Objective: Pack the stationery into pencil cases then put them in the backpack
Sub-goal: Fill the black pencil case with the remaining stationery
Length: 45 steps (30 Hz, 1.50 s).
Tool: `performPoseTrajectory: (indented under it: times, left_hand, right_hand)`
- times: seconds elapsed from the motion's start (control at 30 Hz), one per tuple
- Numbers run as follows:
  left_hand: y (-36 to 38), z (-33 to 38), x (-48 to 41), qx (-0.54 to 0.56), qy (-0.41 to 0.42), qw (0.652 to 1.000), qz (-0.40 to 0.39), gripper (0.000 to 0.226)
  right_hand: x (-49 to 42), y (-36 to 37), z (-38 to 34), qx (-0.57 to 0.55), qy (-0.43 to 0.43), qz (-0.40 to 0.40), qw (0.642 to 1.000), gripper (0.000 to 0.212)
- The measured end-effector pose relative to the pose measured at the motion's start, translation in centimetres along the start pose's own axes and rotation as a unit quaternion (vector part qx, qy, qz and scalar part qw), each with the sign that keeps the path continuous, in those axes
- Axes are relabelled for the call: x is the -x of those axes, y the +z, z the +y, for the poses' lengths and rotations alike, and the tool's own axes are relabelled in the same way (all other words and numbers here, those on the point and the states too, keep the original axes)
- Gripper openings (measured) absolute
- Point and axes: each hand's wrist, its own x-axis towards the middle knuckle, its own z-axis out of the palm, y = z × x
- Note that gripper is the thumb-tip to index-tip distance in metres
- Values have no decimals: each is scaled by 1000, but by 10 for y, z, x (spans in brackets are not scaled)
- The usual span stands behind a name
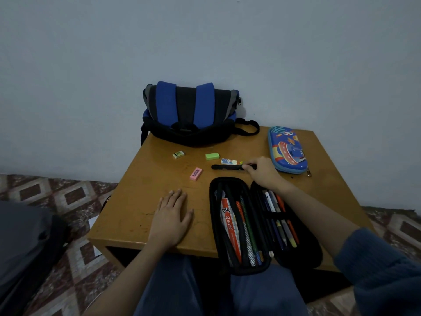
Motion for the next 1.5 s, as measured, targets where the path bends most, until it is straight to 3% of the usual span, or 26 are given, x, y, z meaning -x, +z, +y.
performPoseTrajectory:
  times: [0.13,0.2,0.37,0.43,0.7,0.87,1.0,1.27,1.5]
  left_hand:
    - [1,-1,0,-2,1,1000,-3,60]
    - [0,-1,0,-2,0,1000,-3,60]
    - [-1,1,0,-11,-5,1000,-17,60]
    - [-3,3,0,-10,-4,1000,-16,60]
    - [-19,15,-4,-7,-26,998,-48,49]
    - [-36,46,-2,114,-4,993,-5,17]
    - [-32,76,8,199,11,978,-54,27]
    - [-31,80,5,139,11,987,-84,15]
    - [-37,76,1,302,-34,945,-123,23]
  right_hand:
    - [5,-5,-5,-215,70,39,973,10]
    - [8,-10,-9,-359,120,54,924,8]
    - [12,-32,-12,-568,164,43,805,8]
    - [17,-39,-9,-598,153,9,787,11]
    - [35,-34,-4,-532,157,-27,832,5]
    - [40,-27,-7,-514,165,-6,841,10]
    - [41,-24,-16,-491,163,31,855,21]
    - [38,-13,-21,-434,143,90,885,26]
    - [43,4,-35,-348,94,68,930,24]
